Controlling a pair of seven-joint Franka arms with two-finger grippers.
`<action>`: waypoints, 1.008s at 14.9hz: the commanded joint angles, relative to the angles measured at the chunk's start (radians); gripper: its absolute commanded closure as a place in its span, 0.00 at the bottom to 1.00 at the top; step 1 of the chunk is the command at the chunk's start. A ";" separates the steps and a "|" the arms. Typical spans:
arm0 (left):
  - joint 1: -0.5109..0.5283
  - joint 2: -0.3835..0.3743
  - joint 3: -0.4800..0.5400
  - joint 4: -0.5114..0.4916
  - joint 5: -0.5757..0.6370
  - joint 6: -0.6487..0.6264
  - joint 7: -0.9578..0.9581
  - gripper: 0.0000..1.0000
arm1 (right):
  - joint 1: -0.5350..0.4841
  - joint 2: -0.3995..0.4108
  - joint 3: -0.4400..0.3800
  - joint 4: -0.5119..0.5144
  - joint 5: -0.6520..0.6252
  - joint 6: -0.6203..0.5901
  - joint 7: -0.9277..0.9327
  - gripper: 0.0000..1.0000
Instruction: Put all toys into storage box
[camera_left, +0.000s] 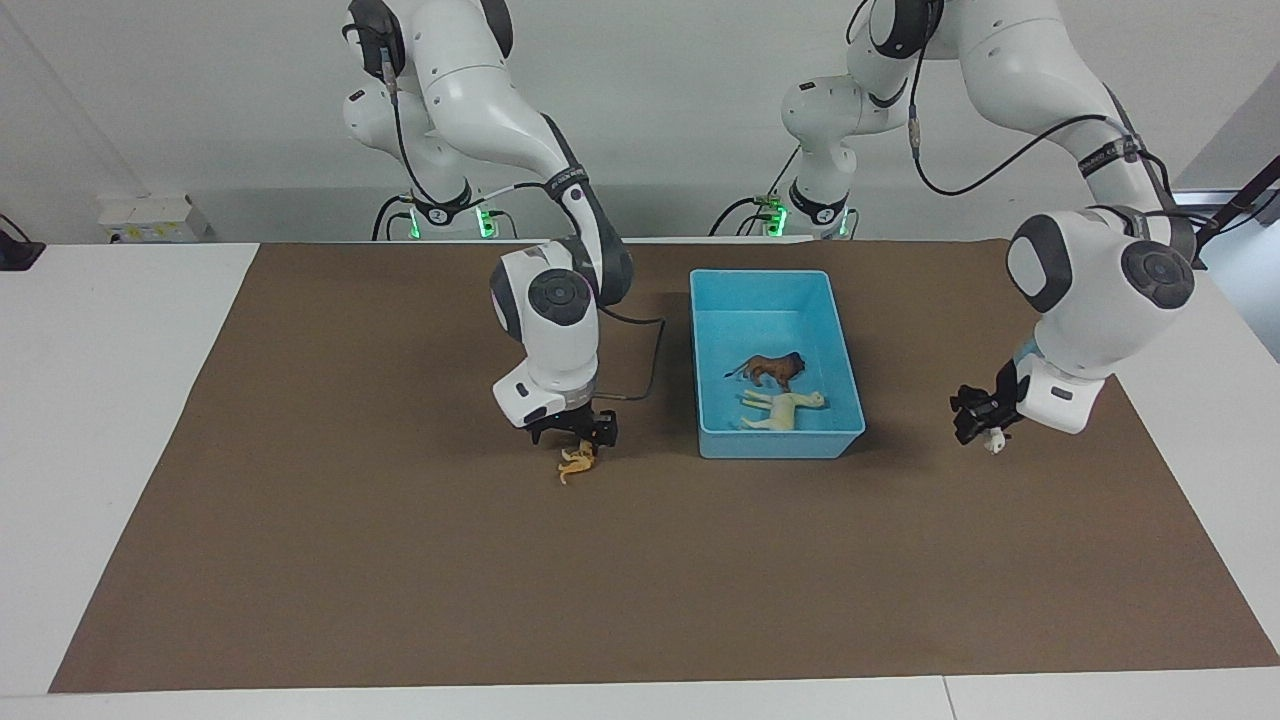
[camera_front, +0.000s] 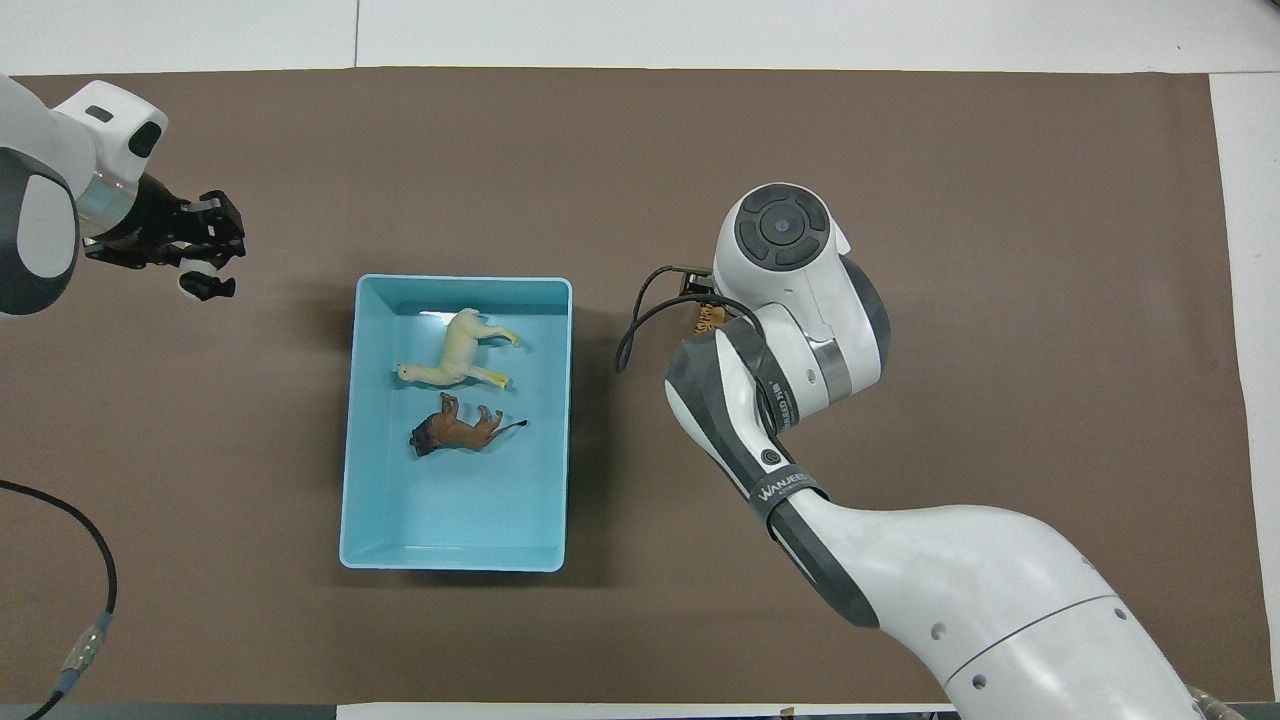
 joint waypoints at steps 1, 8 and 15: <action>-0.103 -0.110 0.016 -0.118 -0.014 -0.054 -0.140 1.00 | 0.007 -0.038 0.004 -0.050 -0.020 0.039 -0.014 0.00; -0.368 -0.379 0.014 -0.589 -0.025 0.240 -0.484 1.00 | 0.029 -0.033 0.006 -0.142 -0.020 0.199 -0.011 0.00; -0.395 -0.402 0.016 -0.657 -0.025 0.314 -0.466 0.00 | 0.041 -0.040 0.009 -0.153 -0.002 0.188 0.081 1.00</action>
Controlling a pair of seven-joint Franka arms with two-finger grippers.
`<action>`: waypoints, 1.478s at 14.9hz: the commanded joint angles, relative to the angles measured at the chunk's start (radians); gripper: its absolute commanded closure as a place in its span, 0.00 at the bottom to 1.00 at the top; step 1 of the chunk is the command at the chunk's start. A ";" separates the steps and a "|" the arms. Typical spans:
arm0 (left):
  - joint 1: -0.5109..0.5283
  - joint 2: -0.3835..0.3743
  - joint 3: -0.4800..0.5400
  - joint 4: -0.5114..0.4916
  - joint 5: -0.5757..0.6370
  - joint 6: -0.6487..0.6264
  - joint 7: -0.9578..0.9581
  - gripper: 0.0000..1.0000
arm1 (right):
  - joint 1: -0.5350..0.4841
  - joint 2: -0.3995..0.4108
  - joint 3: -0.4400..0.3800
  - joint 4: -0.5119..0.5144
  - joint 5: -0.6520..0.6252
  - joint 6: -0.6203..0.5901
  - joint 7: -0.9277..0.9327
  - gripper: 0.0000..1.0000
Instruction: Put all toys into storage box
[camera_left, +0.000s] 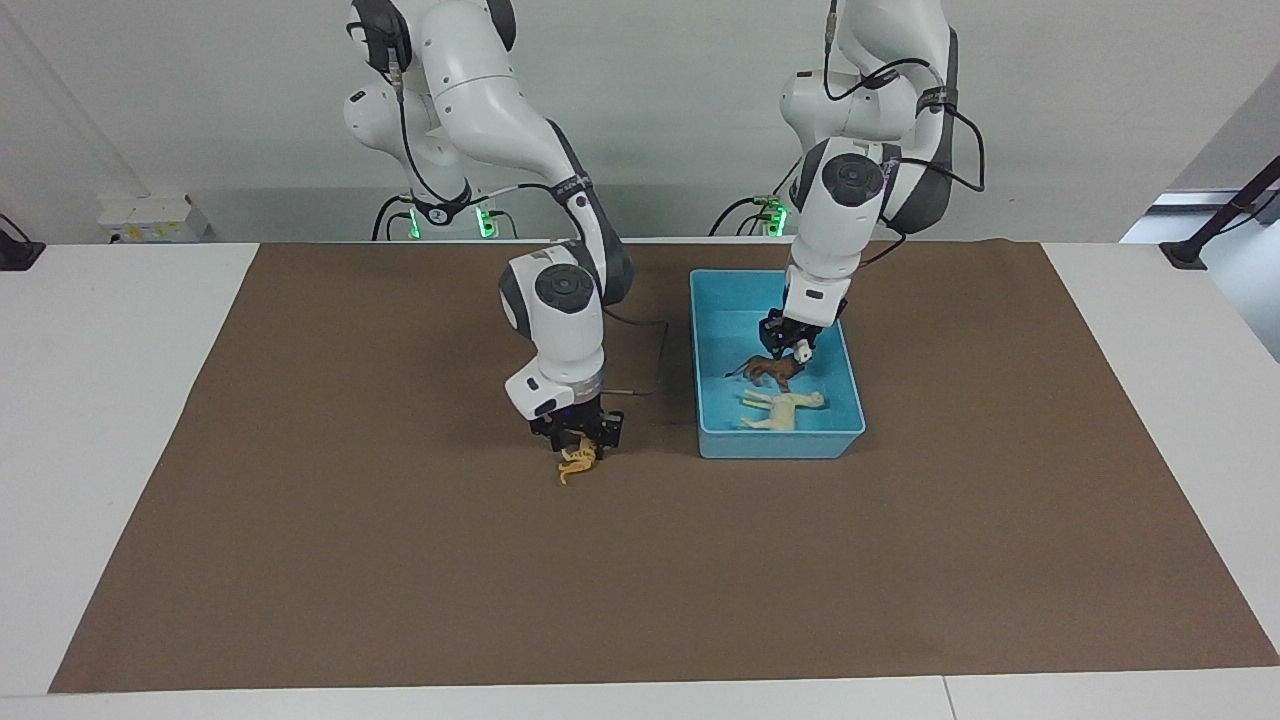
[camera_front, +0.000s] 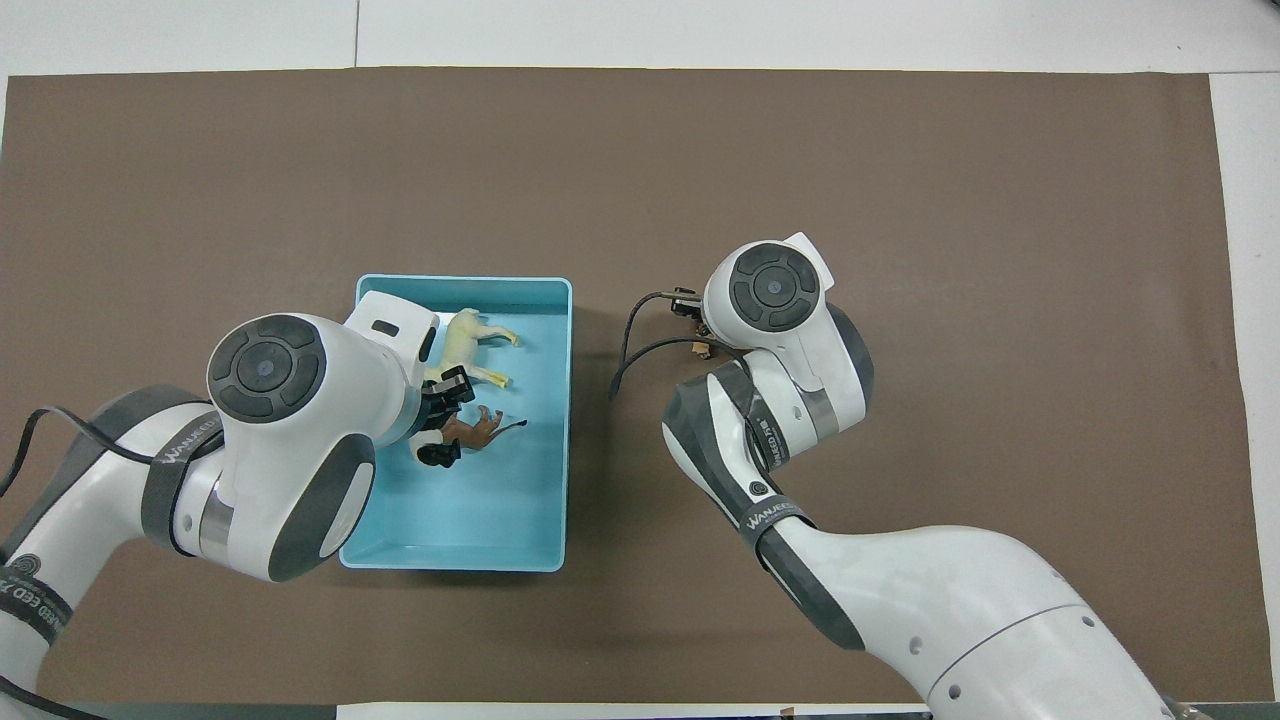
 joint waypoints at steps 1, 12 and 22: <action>-0.010 -0.025 0.014 0.006 -0.015 0.017 0.017 0.00 | 0.003 -0.016 0.008 -0.014 -0.003 -0.020 0.031 1.00; 0.359 0.025 0.023 0.332 -0.015 -0.286 0.582 0.00 | -0.014 -0.048 0.005 0.520 0.152 -0.612 0.052 1.00; 0.492 0.020 0.013 0.359 -0.012 -0.386 0.853 0.00 | 0.207 0.109 0.027 0.543 0.354 -0.006 0.202 1.00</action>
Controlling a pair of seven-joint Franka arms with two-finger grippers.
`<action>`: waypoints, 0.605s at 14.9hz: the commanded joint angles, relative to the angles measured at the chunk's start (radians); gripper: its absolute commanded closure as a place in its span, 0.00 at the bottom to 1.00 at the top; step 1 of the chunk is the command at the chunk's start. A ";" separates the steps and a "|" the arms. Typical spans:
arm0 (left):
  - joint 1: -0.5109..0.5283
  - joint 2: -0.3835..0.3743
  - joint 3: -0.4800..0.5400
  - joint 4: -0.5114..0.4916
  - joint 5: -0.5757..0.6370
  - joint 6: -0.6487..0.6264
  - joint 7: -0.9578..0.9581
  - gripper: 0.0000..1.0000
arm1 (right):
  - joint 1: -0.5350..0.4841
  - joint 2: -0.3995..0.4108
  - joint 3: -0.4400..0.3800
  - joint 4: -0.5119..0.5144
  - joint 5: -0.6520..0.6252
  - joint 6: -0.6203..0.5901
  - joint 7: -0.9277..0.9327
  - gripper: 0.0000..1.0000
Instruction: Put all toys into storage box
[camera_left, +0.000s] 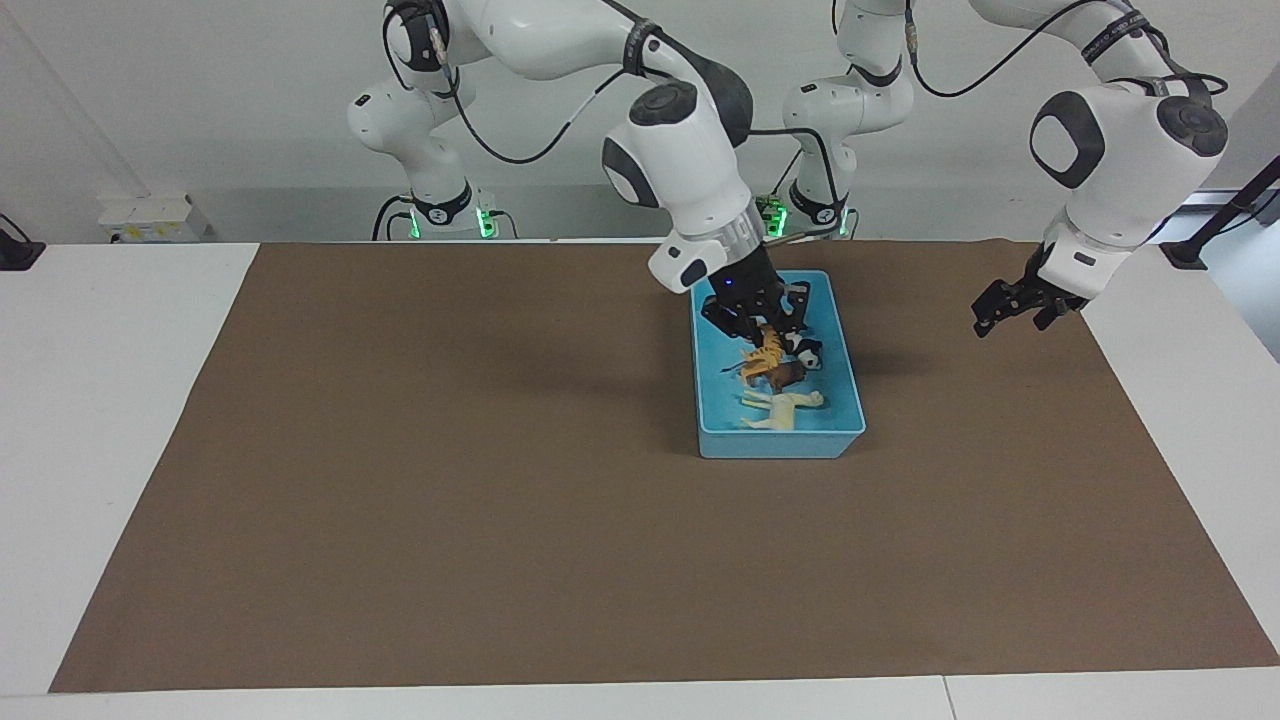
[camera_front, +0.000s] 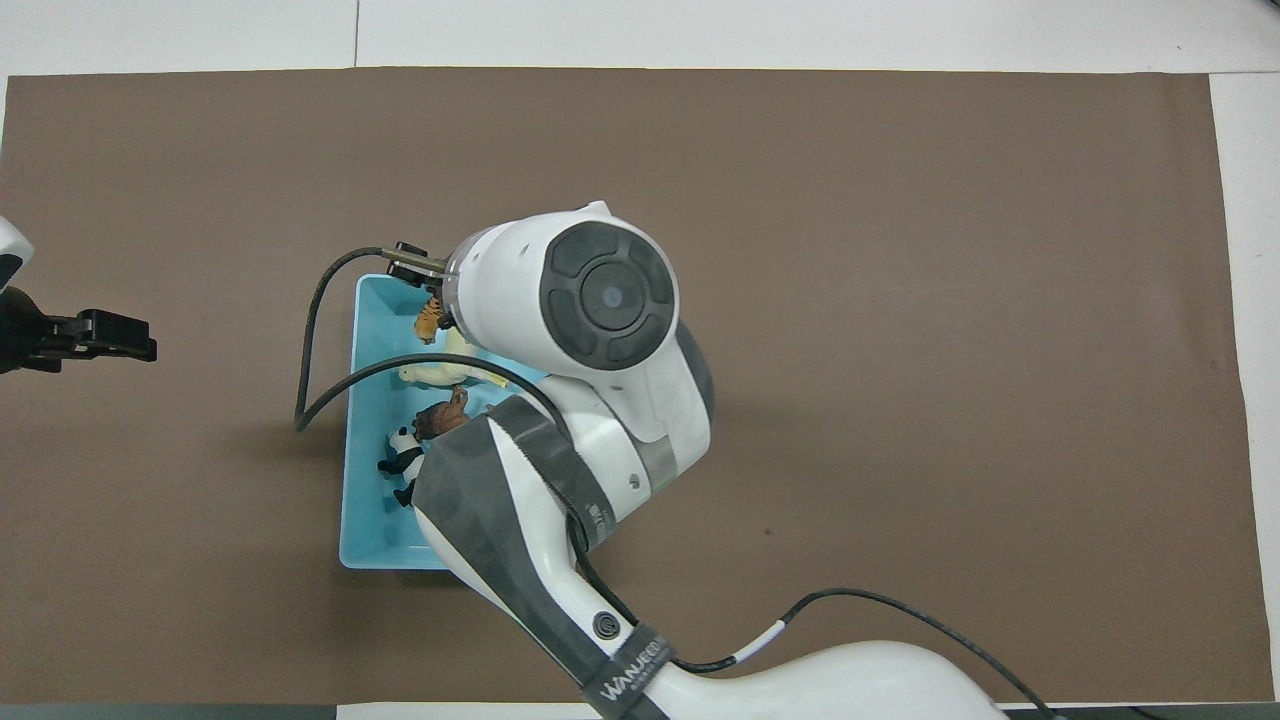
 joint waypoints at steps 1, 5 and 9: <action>-0.024 0.007 -0.015 0.087 -0.013 -0.119 0.014 0.00 | 0.012 0.050 -0.002 0.010 0.023 0.070 0.012 1.00; -0.045 -0.036 -0.015 0.109 -0.013 -0.205 0.017 0.00 | 0.046 0.061 -0.005 0.020 0.013 0.052 0.201 0.00; -0.071 -0.054 -0.015 0.073 -0.013 -0.178 0.013 0.00 | 0.026 -0.008 -0.015 0.028 -0.003 -0.019 0.272 0.00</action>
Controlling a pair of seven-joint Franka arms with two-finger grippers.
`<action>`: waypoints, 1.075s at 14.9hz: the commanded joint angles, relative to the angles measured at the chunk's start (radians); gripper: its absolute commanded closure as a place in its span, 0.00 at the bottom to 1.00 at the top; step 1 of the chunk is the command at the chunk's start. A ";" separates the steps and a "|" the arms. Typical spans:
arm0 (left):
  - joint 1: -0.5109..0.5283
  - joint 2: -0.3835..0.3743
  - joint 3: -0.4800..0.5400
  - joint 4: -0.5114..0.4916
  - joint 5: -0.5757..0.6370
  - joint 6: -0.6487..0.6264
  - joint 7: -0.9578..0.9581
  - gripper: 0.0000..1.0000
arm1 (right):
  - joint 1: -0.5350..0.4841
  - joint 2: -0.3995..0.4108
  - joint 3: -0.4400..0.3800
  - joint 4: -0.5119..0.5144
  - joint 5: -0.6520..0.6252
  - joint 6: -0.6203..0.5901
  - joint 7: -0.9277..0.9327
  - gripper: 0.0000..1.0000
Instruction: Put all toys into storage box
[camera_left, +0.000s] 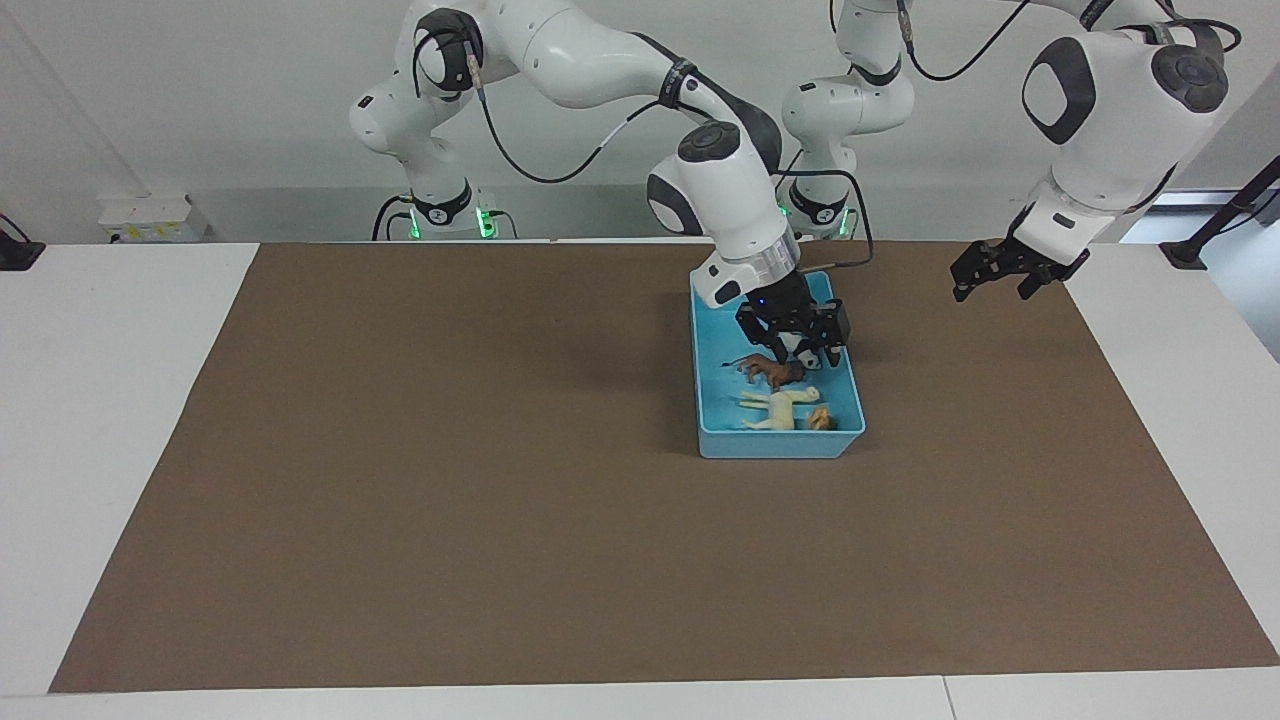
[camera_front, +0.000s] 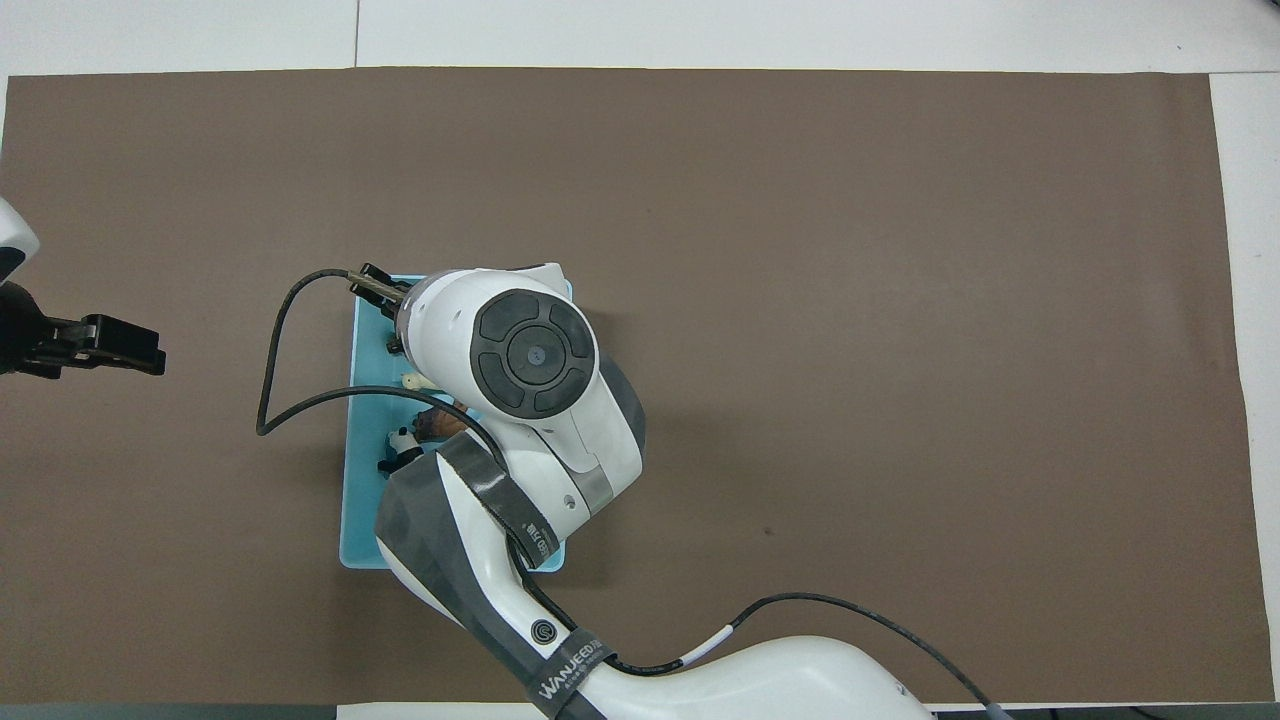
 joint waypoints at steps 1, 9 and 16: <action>-0.040 -0.019 0.013 -0.026 -0.005 0.014 0.001 0.00 | -0.027 -0.089 -0.027 0.002 -0.040 -0.086 0.019 0.00; -0.064 0.057 0.019 0.076 -0.007 -0.049 -0.024 0.00 | -0.355 -0.227 -0.058 -0.041 -0.079 -0.379 -0.543 0.00; -0.054 0.026 0.018 0.060 -0.005 -0.034 -0.022 0.00 | -0.565 -0.258 -0.203 -0.130 -0.151 -0.562 -1.167 0.00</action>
